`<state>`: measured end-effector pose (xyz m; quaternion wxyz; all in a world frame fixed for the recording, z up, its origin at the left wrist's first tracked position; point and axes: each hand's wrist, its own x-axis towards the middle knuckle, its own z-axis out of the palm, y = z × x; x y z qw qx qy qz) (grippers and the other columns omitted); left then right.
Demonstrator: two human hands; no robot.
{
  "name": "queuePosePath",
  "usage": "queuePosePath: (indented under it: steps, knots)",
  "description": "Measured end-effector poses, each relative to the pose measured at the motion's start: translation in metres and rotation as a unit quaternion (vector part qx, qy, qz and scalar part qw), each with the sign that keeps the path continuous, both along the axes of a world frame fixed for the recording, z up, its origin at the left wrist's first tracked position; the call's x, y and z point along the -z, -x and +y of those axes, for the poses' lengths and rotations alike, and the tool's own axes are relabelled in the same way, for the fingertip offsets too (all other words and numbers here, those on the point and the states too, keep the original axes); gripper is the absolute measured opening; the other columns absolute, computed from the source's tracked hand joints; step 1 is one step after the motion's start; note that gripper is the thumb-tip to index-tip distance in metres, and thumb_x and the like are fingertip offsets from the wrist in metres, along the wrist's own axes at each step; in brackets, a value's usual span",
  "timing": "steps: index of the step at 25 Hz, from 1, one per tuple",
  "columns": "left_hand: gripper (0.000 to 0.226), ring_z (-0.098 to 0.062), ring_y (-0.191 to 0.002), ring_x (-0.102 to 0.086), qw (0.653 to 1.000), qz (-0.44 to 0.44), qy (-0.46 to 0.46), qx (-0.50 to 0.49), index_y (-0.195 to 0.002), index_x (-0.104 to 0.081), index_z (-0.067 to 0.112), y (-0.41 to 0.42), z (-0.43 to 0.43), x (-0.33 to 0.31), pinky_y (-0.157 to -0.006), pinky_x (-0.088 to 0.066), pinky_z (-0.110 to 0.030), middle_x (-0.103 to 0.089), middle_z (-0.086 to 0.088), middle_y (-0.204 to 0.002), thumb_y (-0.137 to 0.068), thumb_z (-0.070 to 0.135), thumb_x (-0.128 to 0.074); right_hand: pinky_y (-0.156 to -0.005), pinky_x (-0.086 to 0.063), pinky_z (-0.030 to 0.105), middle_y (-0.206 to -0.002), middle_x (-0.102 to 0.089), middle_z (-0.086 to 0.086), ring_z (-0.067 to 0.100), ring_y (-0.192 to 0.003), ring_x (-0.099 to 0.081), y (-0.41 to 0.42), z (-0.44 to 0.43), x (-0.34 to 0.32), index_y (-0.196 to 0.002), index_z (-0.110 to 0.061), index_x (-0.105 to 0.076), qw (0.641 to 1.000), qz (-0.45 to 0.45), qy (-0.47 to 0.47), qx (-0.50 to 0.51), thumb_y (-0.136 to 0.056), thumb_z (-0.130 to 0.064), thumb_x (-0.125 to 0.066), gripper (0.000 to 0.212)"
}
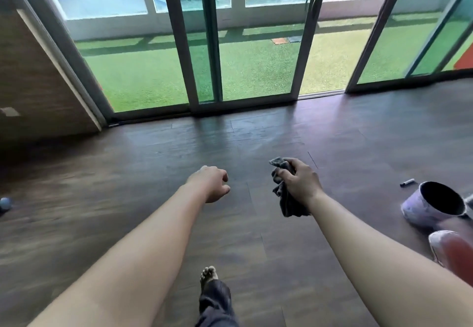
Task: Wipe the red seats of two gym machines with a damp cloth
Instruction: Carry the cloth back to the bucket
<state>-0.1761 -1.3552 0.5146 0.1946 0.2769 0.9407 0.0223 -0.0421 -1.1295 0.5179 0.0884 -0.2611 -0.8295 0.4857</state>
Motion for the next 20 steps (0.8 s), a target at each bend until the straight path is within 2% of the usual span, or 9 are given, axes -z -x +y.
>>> queuePosePath:
  steps: [3,6,7,10,15,18,20]
  knots:
    - [0.044,-0.026,-0.131,-0.051,0.998,0.002,0.001,0.061,-0.134,-0.063,0.030,0.095,0.066,0.003,-0.104,-0.050,-0.044,-0.065,0.000,-0.133,-0.095,0.047,-0.055,-0.081,-0.059,0.032,-0.080,-0.077,-0.012,0.009,-0.073,-0.074,0.073,0.051,0.010,-0.110,-0.037,-0.067,0.999,0.004,0.007,0.051,-0.084,-0.039,-0.065,0.026]
    - [0.042,-0.027,-0.128,-0.054,0.991,0.005,0.019,0.135,-0.134,-0.063,0.029,0.181,0.139,-0.007,-0.102,-0.051,-0.043,-0.064,-0.001,-0.134,-0.096,0.046,-0.055,-0.073,-0.059,0.024,-0.077,-0.076,-0.009,0.001,-0.063,-0.071,0.136,0.099,0.008,-0.104,-0.036,-0.067,0.991,0.007,0.024,0.131,-0.087,-0.032,-0.067,0.017]
    - [0.042,-0.027,-0.128,-0.054,0.988,0.009,0.018,0.155,-0.134,-0.063,0.030,0.205,0.163,-0.010,-0.101,-0.051,-0.042,-0.063,-0.001,-0.135,-0.096,0.046,-0.055,-0.073,-0.060,0.025,-0.078,-0.076,-0.007,0.004,-0.064,-0.072,0.151,0.115,0.009,-0.102,-0.036,-0.066,0.988,0.013,0.032,0.151,-0.085,-0.034,-0.067,0.017]
    - [0.041,-0.026,-0.128,-0.054,0.977,0.017,0.011,0.214,-0.133,-0.063,0.030,0.269,0.245,-0.011,-0.101,-0.050,-0.040,-0.063,-0.001,-0.134,-0.096,0.045,-0.058,-0.080,-0.062,0.040,-0.084,-0.078,-0.006,0.018,-0.075,-0.076,0.190,0.175,0.019,-0.109,-0.042,-0.065,0.977,0.001,0.032,0.211,-0.074,-0.050,-0.064,0.036]
    - [0.039,-0.026,-0.128,-0.054,0.952,0.014,-0.017,0.305,-0.132,-0.066,0.026,0.334,0.412,0.003,-0.099,-0.050,-0.036,-0.064,-0.001,-0.130,-0.096,0.042,-0.058,-0.084,-0.060,0.040,-0.089,-0.078,-0.005,0.020,-0.081,-0.076,0.238,0.309,0.037,-0.115,-0.035,-0.066,0.951,0.001,0.030,0.307,-0.078,-0.051,-0.066,0.040]
    - [0.038,-0.026,-0.127,-0.054,0.939,0.011,-0.034,0.342,-0.131,-0.066,0.026,0.355,0.502,0.000,-0.098,-0.051,-0.036,-0.065,-0.001,-0.127,-0.097,0.042,-0.060,-0.083,-0.061,0.042,-0.084,-0.078,-0.006,0.019,-0.077,-0.076,0.256,0.380,0.031,-0.113,-0.035,-0.065,0.942,0.006,0.036,0.333,-0.079,-0.049,-0.066,0.037]
    - [0.038,-0.024,-0.127,-0.053,0.929,0.002,-0.042,0.367,-0.131,-0.066,0.027,0.367,0.567,-0.004,-0.099,-0.051,-0.038,-0.065,0.000,-0.126,-0.096,0.043,-0.061,-0.083,-0.061,0.042,-0.086,-0.078,-0.008,0.018,-0.081,-0.076,0.263,0.430,0.026,-0.112,-0.039,-0.064,0.929,0.012,0.033,0.367,-0.074,-0.055,-0.064,0.041]
